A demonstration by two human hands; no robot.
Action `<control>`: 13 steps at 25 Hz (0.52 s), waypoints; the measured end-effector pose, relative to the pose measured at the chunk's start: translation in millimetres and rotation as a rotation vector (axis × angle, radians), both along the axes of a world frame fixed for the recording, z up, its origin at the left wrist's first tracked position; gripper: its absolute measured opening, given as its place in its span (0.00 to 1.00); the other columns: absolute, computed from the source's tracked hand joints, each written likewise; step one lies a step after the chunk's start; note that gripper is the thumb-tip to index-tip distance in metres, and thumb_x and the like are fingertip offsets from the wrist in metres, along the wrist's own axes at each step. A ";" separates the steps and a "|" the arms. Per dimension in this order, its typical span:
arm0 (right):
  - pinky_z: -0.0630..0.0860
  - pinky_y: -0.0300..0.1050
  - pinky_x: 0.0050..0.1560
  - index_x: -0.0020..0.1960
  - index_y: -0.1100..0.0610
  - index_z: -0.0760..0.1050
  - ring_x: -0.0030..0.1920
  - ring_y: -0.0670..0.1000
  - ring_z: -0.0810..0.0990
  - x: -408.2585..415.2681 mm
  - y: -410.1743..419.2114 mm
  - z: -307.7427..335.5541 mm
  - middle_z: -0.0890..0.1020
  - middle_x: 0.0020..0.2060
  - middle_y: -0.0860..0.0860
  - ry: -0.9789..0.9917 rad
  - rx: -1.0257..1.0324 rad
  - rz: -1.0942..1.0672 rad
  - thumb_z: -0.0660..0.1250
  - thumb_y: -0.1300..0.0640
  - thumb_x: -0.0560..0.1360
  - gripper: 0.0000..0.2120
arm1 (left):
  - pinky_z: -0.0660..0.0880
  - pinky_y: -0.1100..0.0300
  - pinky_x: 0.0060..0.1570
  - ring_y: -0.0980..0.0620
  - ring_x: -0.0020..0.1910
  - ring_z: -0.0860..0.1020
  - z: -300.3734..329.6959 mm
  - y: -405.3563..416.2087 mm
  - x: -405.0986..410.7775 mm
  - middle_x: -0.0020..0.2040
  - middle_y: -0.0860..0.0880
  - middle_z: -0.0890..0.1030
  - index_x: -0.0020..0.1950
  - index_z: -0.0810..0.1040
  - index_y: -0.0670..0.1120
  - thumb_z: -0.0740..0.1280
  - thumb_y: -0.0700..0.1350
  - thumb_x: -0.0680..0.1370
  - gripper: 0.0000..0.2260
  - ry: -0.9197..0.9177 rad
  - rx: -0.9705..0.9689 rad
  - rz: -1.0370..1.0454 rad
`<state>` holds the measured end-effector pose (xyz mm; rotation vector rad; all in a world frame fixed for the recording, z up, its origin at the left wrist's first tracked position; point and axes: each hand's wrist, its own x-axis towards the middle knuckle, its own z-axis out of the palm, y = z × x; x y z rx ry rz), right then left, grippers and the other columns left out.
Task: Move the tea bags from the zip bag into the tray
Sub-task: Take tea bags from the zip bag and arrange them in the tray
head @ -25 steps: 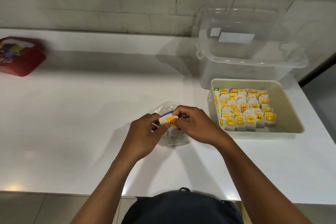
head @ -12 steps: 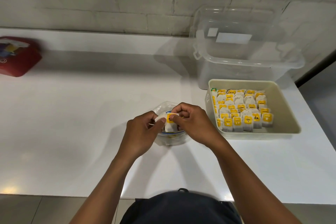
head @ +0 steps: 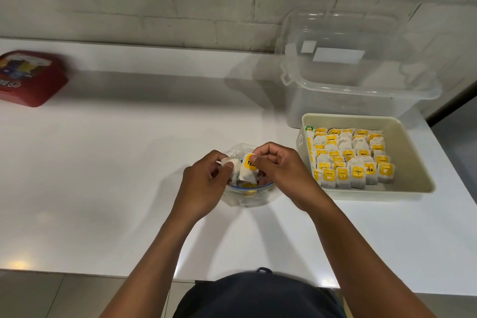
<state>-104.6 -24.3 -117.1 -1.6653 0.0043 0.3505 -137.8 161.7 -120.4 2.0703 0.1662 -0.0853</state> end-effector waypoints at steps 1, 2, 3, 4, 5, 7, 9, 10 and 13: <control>0.82 0.56 0.45 0.48 0.60 0.80 0.37 0.50 0.81 0.2 -0.5 1.3 0.85 0.40 0.54 0.010 0.015 -0.016 0.69 0.60 0.78 0.03 | 0.79 0.47 0.43 0.50 0.35 0.79 0.6 0.3 0.5 0.36 0.54 0.84 0.47 0.77 0.55 0.64 0.49 0.80 0.03 -0.002 -0.007 0.014; 0.82 0.57 0.45 0.48 0.60 0.80 0.35 0.49 0.80 0.7 -0.6 1.9 0.85 0.39 0.53 0.019 0.029 -0.032 0.68 0.61 0.78 0.03 | 0.79 0.47 0.43 0.52 0.35 0.79 2.0 0.0 0.7 0.36 0.55 0.84 0.48 0.78 0.55 0.64 0.48 0.80 0.04 -0.005 -0.020 0.029; 0.82 0.59 0.46 0.48 0.60 0.80 0.34 0.48 0.80 1.0 -0.9 2.4 0.84 0.38 0.52 0.026 0.040 -0.046 0.67 0.62 0.79 0.04 | 0.80 0.48 0.43 0.55 0.34 0.79 3.3 -0.5 0.8 0.37 0.55 0.84 0.48 0.78 0.56 0.64 0.46 0.80 0.05 -0.008 -0.034 0.043; 0.82 0.60 0.46 0.48 0.60 0.80 0.34 0.48 0.79 1.8 -1.3 2.0 0.84 0.38 0.52 0.032 0.046 -0.061 0.67 0.62 0.79 0.04 | 0.80 0.49 0.42 0.57 0.33 0.79 5.0 -1.2 1.0 0.36 0.55 0.84 0.47 0.78 0.55 0.65 0.45 0.79 0.06 -0.011 -0.047 0.053; 0.82 0.61 0.46 0.48 0.60 0.80 0.34 0.49 0.79 2.6 -1.8 1.8 0.84 0.39 0.53 0.036 0.049 -0.075 0.66 0.62 0.79 0.05 | 0.79 0.51 0.41 0.59 0.32 0.79 6.7 -1.5 0.9 0.36 0.55 0.84 0.46 0.79 0.55 0.65 0.45 0.79 0.06 -0.012 -0.054 0.061; 0.82 0.59 0.45 0.47 0.58 0.80 0.36 0.51 0.79 3.0 -2.9 2.1 0.84 0.40 0.55 0.033 0.046 -0.100 0.66 0.62 0.79 0.06 | 0.77 0.53 0.39 0.59 0.31 0.78 9.2 -1.8 0.7 0.37 0.55 0.84 0.44 0.79 0.55 0.65 0.45 0.79 0.06 -0.016 -0.067 0.077; 0.83 0.57 0.45 0.46 0.58 0.81 0.36 0.51 0.79 2.3 -2.6 4.0 0.84 0.40 0.55 0.029 0.051 -0.128 0.66 0.62 0.79 0.06 | 0.79 0.51 0.40 0.53 0.35 0.79 10.1 -0.7 1.4 0.38 0.55 0.84 0.44 0.80 0.55 0.66 0.47 0.79 0.06 -0.028 -0.099 0.095; 0.83 0.57 0.44 0.46 0.58 0.80 0.35 0.49 0.79 1.8 -2.5 5.5 0.84 0.39 0.53 0.028 0.057 -0.140 0.66 0.62 0.80 0.06 | 0.80 0.50 0.41 0.49 0.38 0.80 10.6 -0.2 1.9 0.39 0.55 0.84 0.45 0.80 0.54 0.66 0.48 0.79 0.05 -0.035 -0.125 0.108; 0.84 0.56 0.43 0.46 0.59 0.80 0.32 0.46 0.79 0.5 -2.6 9.2 0.82 0.34 0.49 0.015 0.050 -0.155 0.66 0.62 0.80 0.06 | 0.81 0.50 0.39 0.45 0.41 0.82 12.9 1.0 3.2 0.41 0.52 0.84 0.45 0.80 0.52 0.65 0.46 0.80 0.06 -0.073 -0.229 0.155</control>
